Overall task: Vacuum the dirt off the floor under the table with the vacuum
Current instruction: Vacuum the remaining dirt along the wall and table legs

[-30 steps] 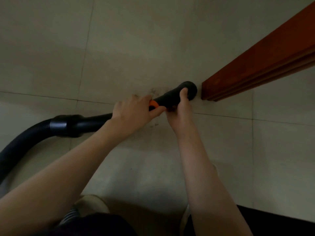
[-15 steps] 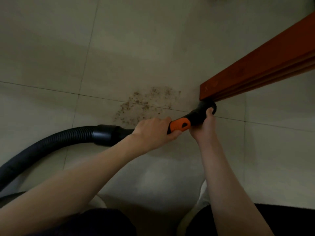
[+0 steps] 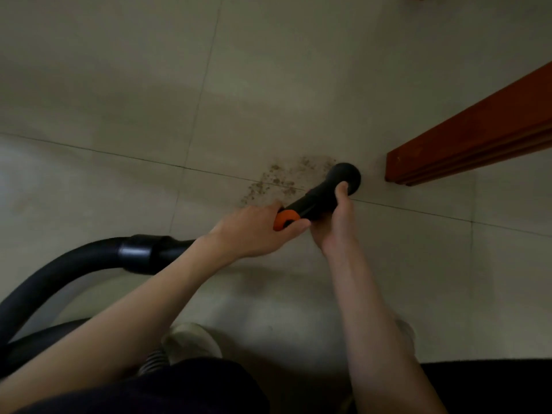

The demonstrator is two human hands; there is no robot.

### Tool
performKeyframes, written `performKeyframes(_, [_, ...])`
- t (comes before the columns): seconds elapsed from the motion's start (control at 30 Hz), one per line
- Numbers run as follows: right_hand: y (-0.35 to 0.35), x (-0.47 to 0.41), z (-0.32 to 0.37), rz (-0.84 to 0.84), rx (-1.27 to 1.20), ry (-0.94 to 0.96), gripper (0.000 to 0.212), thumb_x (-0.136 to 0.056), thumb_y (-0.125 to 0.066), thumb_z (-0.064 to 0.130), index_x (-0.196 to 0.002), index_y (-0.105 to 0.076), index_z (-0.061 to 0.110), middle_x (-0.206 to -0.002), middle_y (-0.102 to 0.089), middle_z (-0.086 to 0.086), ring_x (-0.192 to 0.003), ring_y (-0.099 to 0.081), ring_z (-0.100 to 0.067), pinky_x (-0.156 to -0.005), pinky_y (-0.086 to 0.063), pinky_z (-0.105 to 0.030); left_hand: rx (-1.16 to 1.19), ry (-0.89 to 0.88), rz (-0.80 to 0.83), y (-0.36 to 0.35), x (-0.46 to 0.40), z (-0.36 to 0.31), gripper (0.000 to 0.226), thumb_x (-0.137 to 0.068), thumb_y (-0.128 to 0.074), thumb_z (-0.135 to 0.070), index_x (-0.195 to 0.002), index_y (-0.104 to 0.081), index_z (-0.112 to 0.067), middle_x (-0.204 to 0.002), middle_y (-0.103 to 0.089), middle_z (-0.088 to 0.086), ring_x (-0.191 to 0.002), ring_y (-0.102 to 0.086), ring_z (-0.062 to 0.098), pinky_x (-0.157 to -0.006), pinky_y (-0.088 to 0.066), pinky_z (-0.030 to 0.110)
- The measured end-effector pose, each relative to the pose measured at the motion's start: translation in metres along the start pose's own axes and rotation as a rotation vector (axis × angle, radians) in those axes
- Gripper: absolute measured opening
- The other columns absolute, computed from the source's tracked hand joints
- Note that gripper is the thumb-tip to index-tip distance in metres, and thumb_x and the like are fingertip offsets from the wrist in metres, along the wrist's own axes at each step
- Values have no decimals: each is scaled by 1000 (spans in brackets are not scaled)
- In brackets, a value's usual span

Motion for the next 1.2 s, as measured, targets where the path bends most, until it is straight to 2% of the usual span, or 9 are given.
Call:
performKeyframes(0.07, [-21, 14, -23, 67, 113, -59, 44, -96, -48, 39, -122, -53, 3, -88, -61, -9, -78, -59, -21, -66, -47, -29, 36, 50, -43, 12, 4, 17, 55, -83, -36, -70, -102, -48, -20, -74, -56, -3, -58, -54, 11, -55, -43, 28])
performKeyframes(0.17, [-37, 34, -53, 144, 348, -132, 24, -95, -53, 32, -99, -62, 10, -84, -64, -5, -71, -55, -14, -58, -33, -23, 105, 113, -55, 21, 16, 47, 47, -86, -40, -65, -100, -50, -21, -75, -60, -2, -57, -60, 15, -56, -52, 30])
performKeyframes(0.37, [-51, 57, -115, 209, 430, -268, 16, -90, -62, 25, -92, -62, 8, -80, -61, -6, -67, -51, -14, -53, -29, -22, 212, 236, 25, 13, 63, 112, 36, -89, -44, -55, -91, -55, -21, -70, -62, 1, -50, -57, 11, -52, -46, 21])
performKeyframes(0.5, [-60, 69, -156, 240, 407, -356, 17, -91, -62, 25, -96, -61, 9, -82, -64, -6, -71, -57, -15, -54, -30, -22, 303, 359, 74, 6, 94, 154, 36, -87, -46, -56, -88, -57, -22, -70, -65, 4, -49, -60, 12, -54, -47, 21])
performKeyframes(0.63, [-62, 81, -192, 269, 505, -398, 17, -90, -62, 25, -97, -60, 10, -78, -62, -4, -66, -56, -13, -48, -32, -20, 310, 446, 162, -3, 121, 183, 36, -89, -43, -56, -92, -56, -23, -77, -68, 1, -63, -66, 15, -65, -48, 25])
performKeyframes(0.7, [-60, 88, -205, 294, 542, -430, 20, -92, -61, 25, -103, -59, 8, -76, -60, -3, -61, -53, -11, -45, -31, -19, 320, 464, 181, -11, 126, 186, 42, -88, -40, -58, -95, -56, -20, -82, -68, 1, -66, -65, 16, -63, -48, 23])
performKeyframes(0.8, [-51, 93, -214, 322, 611, -470, 19, -94, -58, 27, -99, -59, 8, -75, -57, -3, -60, -49, -11, -46, -29, -19, 296, 444, 150, -22, 126, 183, 39, -91, -39, -54, -97, -54, -19, -78, -64, 3, -59, -59, 14, -53, -45, 20])
performKeyframes(0.97, [-47, 97, -221, 324, 649, -504, 21, -97, -54, 28, -89, -58, 9, -77, -58, -7, -60, -47, -12, -48, -28, -21, 228, 460, 93, -27, 131, 191, 38, -90, -39, -58, -93, -54, -23, -73, -63, 3, -54, -58, 14, -56, -44, 23])
performKeyframes(1.2, [-49, 89, -210, 286, 593, -449, 25, -97, -52, 27, -105, -57, 5, -78, -57, -5, -61, -48, -12, -46, -31, -19, 189, 435, 20, -22, 117, 187, 38, -88, -40, -60, -93, -53, -25, -74, -65, 3, -57, -61, 16, -58, -47, 24])
Point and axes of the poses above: each hand's wrist, its own x-axis away from the middle knuckle, its own y-axis out of the back of the hand, z = x × y, the point moved 10 cm from there along -x, towards the middle knuckle
